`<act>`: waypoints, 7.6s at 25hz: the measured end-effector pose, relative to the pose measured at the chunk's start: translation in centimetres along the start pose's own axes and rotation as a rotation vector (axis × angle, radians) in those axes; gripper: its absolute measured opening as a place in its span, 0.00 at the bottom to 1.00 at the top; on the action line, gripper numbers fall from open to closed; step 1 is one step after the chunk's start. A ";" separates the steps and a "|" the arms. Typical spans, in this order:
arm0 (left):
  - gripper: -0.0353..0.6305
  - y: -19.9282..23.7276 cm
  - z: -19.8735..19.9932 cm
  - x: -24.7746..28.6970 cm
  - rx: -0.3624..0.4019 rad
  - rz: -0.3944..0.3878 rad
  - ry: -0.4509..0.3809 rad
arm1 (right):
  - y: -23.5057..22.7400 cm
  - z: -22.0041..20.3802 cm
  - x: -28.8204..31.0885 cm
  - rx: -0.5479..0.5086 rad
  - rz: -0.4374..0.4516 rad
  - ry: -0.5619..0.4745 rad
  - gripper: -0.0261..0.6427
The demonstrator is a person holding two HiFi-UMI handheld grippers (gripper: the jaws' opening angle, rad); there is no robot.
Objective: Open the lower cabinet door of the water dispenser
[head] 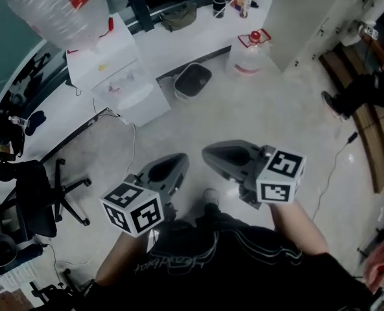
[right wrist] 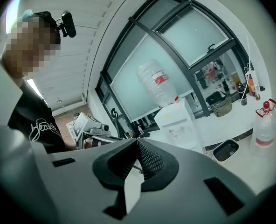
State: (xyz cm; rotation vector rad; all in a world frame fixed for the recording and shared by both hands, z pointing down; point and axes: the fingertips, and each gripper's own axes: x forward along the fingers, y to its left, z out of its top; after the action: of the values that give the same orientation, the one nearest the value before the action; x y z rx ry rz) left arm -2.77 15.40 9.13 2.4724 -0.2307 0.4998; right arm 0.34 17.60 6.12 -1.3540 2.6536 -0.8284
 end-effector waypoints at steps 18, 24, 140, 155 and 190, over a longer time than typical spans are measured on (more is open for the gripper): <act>0.05 16.5 0.8 12.4 -0.179 0.132 0.021 | -19.2 -2.2 8.2 0.130 0.016 0.108 0.06; 0.05 22.6 1.1 16.2 -0.214 0.130 0.033 | -26.2 -2.9 12.2 0.230 -0.008 0.088 0.06; 0.34 66.0 -13.6 33.8 -0.554 1.152 -0.092 | -54.1 -20.5 21.5 0.287 0.258 0.478 0.06; 0.33 65.7 -14.2 33.7 -0.532 1.141 -0.079 | -54.2 -20.7 21.4 0.282 0.260 0.484 0.06; 0.18 59.1 -20.3 30.5 -0.448 1.047 0.089 | -48.1 -23.2 21.2 0.282 0.281 0.460 0.06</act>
State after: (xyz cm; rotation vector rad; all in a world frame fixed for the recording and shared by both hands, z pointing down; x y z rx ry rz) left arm 2.81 -21.74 67.70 1.7242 -1.4484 0.8450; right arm 16.37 -11.21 53.13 -0.7734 2.7937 -1.5509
